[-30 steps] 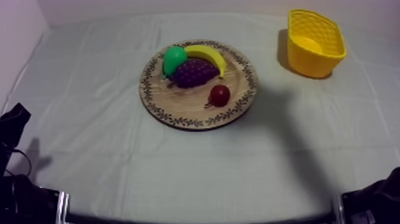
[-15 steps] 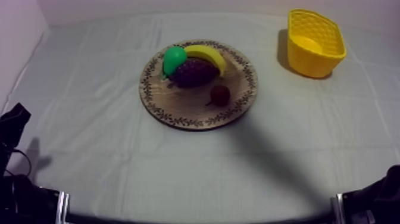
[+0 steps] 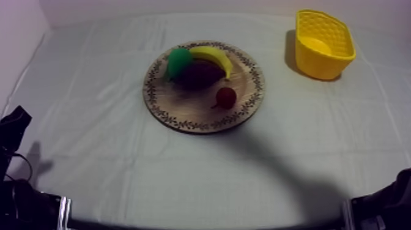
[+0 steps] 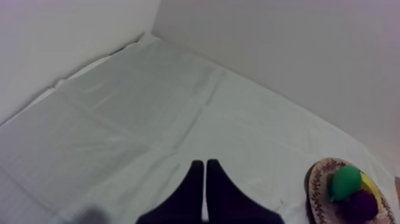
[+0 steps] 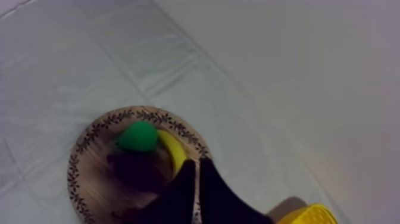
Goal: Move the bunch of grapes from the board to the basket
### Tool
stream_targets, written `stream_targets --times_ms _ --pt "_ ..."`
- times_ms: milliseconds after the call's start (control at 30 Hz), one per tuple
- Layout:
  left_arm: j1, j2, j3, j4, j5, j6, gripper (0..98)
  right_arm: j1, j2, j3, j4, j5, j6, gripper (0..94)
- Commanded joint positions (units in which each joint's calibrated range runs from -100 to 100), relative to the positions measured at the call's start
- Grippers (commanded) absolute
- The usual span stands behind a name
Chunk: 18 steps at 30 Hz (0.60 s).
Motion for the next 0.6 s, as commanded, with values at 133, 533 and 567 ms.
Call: stream_targets --times_ms 133,533,567 --pt "0.0 0.0 0.0 0.01 0.0 0.0 0.1 0.1 1.3 0.2 -0.2 -0.3 1.7 0.4" --pt "0.0 0.0 0.0 0.01 0.0 0.0 0.1 -0.8 1.9 8.5 2.2 5.9 19.9 0.4" --pt "0.0 0.0 0.0 0.01 0.0 0.0 0.1 -1.0 2.0 9.2 2.9 6.0 21.1 0.4"
